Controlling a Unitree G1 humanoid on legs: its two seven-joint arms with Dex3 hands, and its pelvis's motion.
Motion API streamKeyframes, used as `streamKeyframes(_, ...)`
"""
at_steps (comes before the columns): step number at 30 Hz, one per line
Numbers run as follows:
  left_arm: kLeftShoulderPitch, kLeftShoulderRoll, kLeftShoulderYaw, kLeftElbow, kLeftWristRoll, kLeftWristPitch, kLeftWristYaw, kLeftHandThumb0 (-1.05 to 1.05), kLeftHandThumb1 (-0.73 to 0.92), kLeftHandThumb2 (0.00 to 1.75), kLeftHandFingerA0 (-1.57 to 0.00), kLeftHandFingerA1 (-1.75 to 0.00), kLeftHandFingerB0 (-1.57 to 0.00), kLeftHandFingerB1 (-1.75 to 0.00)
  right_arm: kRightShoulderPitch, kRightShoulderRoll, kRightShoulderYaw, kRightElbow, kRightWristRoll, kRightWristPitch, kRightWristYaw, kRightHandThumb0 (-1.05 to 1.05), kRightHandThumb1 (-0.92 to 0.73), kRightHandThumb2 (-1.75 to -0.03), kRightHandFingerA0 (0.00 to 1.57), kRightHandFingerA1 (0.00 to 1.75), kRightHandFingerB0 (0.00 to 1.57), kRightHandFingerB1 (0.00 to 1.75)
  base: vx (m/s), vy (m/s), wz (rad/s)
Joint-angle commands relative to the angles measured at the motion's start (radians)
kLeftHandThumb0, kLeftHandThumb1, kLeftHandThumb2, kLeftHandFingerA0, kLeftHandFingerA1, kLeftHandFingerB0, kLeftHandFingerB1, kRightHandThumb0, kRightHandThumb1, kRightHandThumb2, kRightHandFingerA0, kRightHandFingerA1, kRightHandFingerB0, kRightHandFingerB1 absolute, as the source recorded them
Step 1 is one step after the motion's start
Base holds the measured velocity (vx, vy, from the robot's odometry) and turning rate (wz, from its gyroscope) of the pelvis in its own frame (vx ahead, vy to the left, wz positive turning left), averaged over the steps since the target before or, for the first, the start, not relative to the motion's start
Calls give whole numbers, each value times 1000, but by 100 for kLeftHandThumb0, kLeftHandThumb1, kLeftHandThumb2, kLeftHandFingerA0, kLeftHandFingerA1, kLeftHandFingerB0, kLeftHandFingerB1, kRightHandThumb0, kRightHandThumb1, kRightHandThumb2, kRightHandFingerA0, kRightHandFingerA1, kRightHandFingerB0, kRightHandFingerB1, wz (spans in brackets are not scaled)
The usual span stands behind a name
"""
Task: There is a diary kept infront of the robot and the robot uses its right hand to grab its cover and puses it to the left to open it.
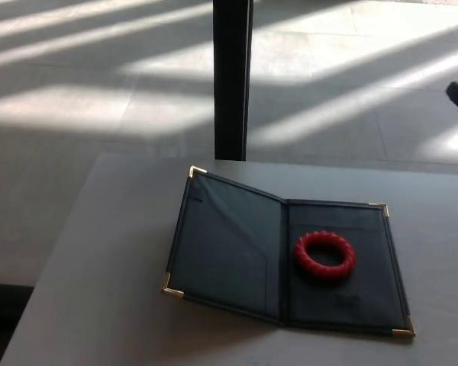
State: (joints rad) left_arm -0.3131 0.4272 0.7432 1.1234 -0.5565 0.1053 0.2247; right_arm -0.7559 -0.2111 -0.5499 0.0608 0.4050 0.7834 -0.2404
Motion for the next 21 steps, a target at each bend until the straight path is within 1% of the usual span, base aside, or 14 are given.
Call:
streamKeyframes(1, 12, 6, 1, -12, 9, -33, 10, -87, 92, 95, -36, -103, -19, -79, 155, -130, -135, -51, 67, -7, 104, -70, -89, -69, 43, 54, 30, 42, 0, 0, 0)
streamKeyframes(2, 15, 8, 4, -13, 2, -29, -13, -87, 92, 95, -32, -101, -18, -78, 172, -147, -162, -42, 65, -23, 100, -56, -68, -112, 46, 66, 19, 50, 0, 0, 0)
streamKeyframes(3, 14, 9, 6, -6, 0, -33, -19, -87, 92, 94, -32, -105, -17, -80, 206, -169, -192, -50, 71, -32, 111, -58, -69, -113, 46, 66, 20, 51, 0, 0, 0)
streamKeyframes(4, 11, 13, 2, 7, 8, -42, -10, -88, 92, 94, -36, -104, -21, -80, 243, -192, -234, -59, 80, -40, 123, -71, -91, -67, 48, 62, 38, 47, 0, 0, 0)
streamKeyframes(6, 9, 14, 0, 6, 10, -43, -6, -86, 92, 94, -35, -104, -25, -83, 304, -228, -284, -73, 88, -54, 148, -75, -91, -67, 48, 68, 38, 53, 0, 0, 0)
streamKeyframes(9, 10, 17, 2, 5, 9, -43, -6, -86, 92, 94, -35, -104, -25, -83, 328, -239, -294, -78, 96, -61, 158, -75, -91, -67, 48, 68, 38, 53, 0, 0, 0)
streamKeyframes(10, 12, 15, -1, 1, 11, -44, -5, -87, 92, 94, -34, -104, -19, -80, 366, -258, -336, -69, 104, -84, 183, -79, -88, -66, 53, 76, 44, 62, 0, 0, -8)
streamKeyframes(11, 14, 14, -2, -1, 13, -44, -3, -87, 92, 94, -35, -105, -19, -79, 394, -267, -371, -68, 95, -96, 166, -83, -84, -65, 73, 71, 60, 61, 0, 0, 0)
streamKeyframes(15, 15, 16, 3, 11, 10, -52, 0, -87, 92, 93, -36, -108, -19, -80, 470, -256, -481, -92, 93, -108, 104, -81, -86, -66, 72, 77, 58, 65, 0, 0, 0)
streamKeyframes(16, 15, 17, 6, 11, 6, -48, -2, -87, 92, 93, -35, -105, -19, -77, 510, -245, -517, -93, 96, -119, 107, -88, -64, -105, 79, 82, 65, 76, 0, 0, 0)
streamKeyframes(17, 16, 16, 6, 9, 5, -46, -1, -86, 92, 94, -35, -104, -20, -77, 541, -233, -538, -99, 100, -127, 111, -92, -86, -66, 80, 84, 65, 78, 0, 0, 0)
streamKeyframes(19, 18, 16, 5, 5, 7, -46, 2, -87, 92, 95, -37, -106, -19, -77, 623, -177, -588, -101, 111, -178, 131, -87, -86, -67, 78, 87, 61, 82, 0, 0, 0)
streamKeyframes(20, 18, 12, 5, 6, 5, -45, -8, -87, 92, 94, -35, -107, -18, -77, 644, -159, -600, -98, 107, -189, 121, -85, -70, -120, 77, 89, 59, 82, 0, 0, 0)
streamKeyframes(21, 19, 11, 5, 4, 5, -45, -9, -88, 92, 95, -36, -106, -17, -76, 664, -138, -615, -99, 117, -199, 119, -92, -88, -67, 74, 96, 57, 87, 0, 0, 0)
